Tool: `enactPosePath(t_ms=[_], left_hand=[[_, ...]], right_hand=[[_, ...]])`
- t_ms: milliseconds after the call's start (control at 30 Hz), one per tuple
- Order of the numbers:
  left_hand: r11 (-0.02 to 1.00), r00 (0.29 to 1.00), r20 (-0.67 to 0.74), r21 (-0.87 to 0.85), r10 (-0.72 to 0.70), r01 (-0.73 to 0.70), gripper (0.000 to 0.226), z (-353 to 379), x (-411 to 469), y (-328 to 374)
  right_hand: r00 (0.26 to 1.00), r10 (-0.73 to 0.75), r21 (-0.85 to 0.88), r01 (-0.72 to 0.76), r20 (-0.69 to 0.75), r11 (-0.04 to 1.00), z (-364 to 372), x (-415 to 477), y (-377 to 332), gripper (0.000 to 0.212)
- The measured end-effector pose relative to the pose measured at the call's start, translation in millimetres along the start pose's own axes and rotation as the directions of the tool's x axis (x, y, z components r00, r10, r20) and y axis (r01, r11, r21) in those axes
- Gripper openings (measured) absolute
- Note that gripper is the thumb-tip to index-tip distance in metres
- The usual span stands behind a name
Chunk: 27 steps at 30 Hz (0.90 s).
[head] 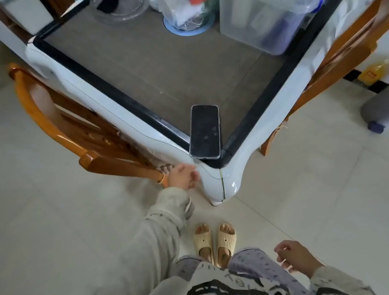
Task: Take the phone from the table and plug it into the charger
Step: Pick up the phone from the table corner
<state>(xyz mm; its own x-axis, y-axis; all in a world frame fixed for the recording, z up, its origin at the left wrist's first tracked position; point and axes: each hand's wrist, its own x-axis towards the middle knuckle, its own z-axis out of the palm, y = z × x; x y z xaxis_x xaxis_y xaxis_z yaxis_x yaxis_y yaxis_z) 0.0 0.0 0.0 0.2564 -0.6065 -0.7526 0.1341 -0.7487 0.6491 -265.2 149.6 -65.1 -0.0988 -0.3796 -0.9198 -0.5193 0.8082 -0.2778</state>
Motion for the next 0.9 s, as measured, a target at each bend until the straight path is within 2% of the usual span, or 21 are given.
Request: enactPosePath(t_ms=[100, 167, 300, 367, 400, 467, 567, 633, 700, 767, 900], left_hand=[[0.987, 0.995, -0.039, -0.136, -0.088, 0.082, 0.022, 12, 12, 27], [0.986, 0.994, -0.051, -0.137, -0.1, 0.092, 0.019, 19, 18, 39], [0.993, 0.986, -0.118, -0.015, -0.118, 0.117, 0.057, 23, 29, 45], [0.991, 0.984, -0.161, 0.099, -0.073, 0.09, 0.064, 26, 35, 47], [0.988, 0.988, -0.147, 0.137, -0.045, 0.066, 0.057, 28, 35, 49], [0.994, 0.999, -0.036, 0.102, -0.031, 0.034, 0.036, 28, 33, 51], [0.994, 0.986, 0.163, -0.105, -0.022, 0.039, 0.017, 24, 29, 53], [0.985, 0.974, 0.228, -0.167, 0.0, 0.039, 0.008, 21, 24, 51], [0.987, 0.968, 0.252, -0.154, -0.002, 0.042, 0.001, 17, 15, 46], [0.985, 0.964, 0.267, -0.162, -0.009, 0.054, 0.014, 13, 9, 38], [0.975, 0.948, 0.318, -0.213, 0.005, 0.067, 0.019, 1, -10, 11]], right_hand=[[1.0, 0.017, 0.027, -0.016, -0.022, 0.999, -6, 2, 1, 0.016], [0.999, 0.037, 0.032, -0.037, -0.028, 0.999, -11, 0, -1, 0.017], [0.998, 0.037, 0.064, -0.034, -0.045, 0.997, -22, 3, -1, 0.018], [0.998, 0.041, 0.075, -0.037, -0.048, 0.996, -25, 4, 1, 0.017], [0.998, 0.042, 0.08, -0.038, -0.052, 0.996, -27, 5, 3, 0.017], [0.998, 0.049, 0.075, -0.046, -0.046, 0.996, -28, 6, 6, 0.017], [0.997, 0.067, 0.041, -0.065, -0.03, 0.997, -28, 7, 12, 0.018], [0.997, 0.071, 0.023, -0.07, -0.022, 0.997, -29, 7, 15, 0.018], [0.997, 0.072, 0.017, -0.072, -0.017, 0.997, -29, 7, 15, 0.017], [0.998, 0.066, 0.013, -0.066, -0.014, 0.998, -30, 7, 13, 0.016], [0.999, 0.04, 0.0, -0.04, -0.006, 0.999, -32, 9, 5, 0.017]])
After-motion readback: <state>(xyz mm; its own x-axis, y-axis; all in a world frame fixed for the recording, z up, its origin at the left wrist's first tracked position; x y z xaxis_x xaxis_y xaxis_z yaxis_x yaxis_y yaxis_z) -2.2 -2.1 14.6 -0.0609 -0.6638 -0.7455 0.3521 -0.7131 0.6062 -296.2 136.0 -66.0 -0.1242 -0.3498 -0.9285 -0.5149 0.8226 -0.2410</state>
